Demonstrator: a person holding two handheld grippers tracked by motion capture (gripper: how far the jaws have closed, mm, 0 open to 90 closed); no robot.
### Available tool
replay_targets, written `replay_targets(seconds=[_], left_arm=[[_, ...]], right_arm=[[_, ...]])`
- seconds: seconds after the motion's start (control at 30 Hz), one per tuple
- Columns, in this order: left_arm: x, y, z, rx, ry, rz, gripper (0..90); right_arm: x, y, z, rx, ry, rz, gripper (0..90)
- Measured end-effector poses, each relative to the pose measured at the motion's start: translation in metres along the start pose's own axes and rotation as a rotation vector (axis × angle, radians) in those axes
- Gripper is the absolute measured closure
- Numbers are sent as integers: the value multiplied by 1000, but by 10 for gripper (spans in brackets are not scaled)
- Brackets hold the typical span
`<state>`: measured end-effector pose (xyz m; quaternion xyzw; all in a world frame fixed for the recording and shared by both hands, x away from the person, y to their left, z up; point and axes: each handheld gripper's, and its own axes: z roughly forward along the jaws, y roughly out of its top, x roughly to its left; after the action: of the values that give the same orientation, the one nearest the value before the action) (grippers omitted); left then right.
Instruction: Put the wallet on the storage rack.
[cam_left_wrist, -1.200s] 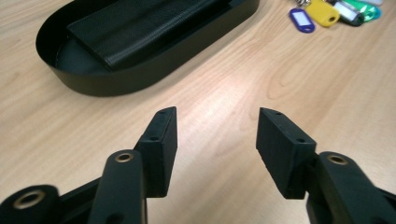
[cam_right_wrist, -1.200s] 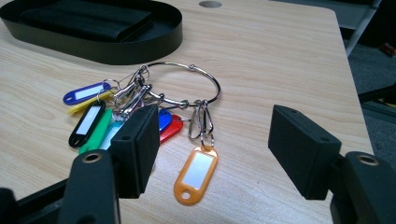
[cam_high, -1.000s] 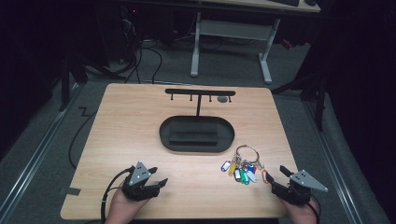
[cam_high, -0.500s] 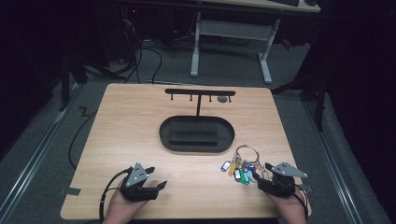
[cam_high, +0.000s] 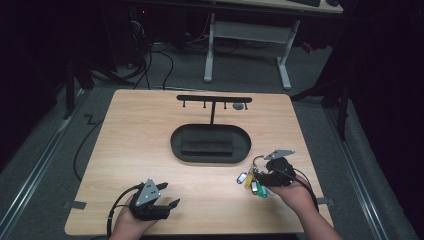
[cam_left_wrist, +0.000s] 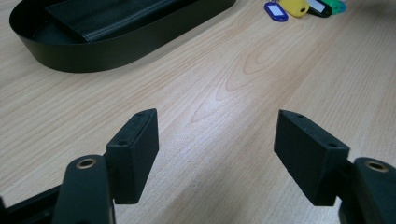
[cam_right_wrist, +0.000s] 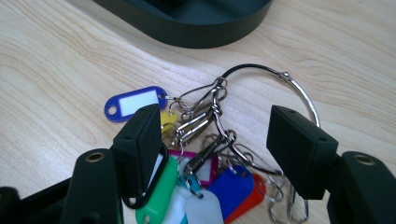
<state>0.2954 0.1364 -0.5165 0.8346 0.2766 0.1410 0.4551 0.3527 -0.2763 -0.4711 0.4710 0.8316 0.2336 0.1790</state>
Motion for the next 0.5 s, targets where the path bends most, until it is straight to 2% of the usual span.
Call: replay_targets(seconds=[0.1, 0.13, 0.17, 0.2, 0.23, 0.33, 0.37, 0.5], left_arm=[[1, -1, 0, 0, 1, -3, 312], [1, -1, 0, 0, 1, -3, 312], [1, -1, 0, -1, -2, -3, 313], [1, -1, 0, -1, -2, -3, 314], [0, -1, 0, -1, -4, 0, 314], [0, -1, 1, 2, -12, 4, 321], [-1, -1, 1, 6, -12, 9, 323], [-3, -1, 2, 8, -7, 23, 323]], right_arm=[[-1, 8, 8, 56, 5, -4, 361], [-1, 8, 8, 56, 5, -4, 361], [-4, 16, 16, 104, 15, 10, 379], [-4, 16, 16, 104, 15, 10, 379], [-5, 20, 19, 126, 22, 25, 382], [-8, 30, 25, 157, 20, 20, 402], [-10, 38, 30, 189, 25, 28, 416], [-11, 47, 37, 225, 29, 28, 437]])
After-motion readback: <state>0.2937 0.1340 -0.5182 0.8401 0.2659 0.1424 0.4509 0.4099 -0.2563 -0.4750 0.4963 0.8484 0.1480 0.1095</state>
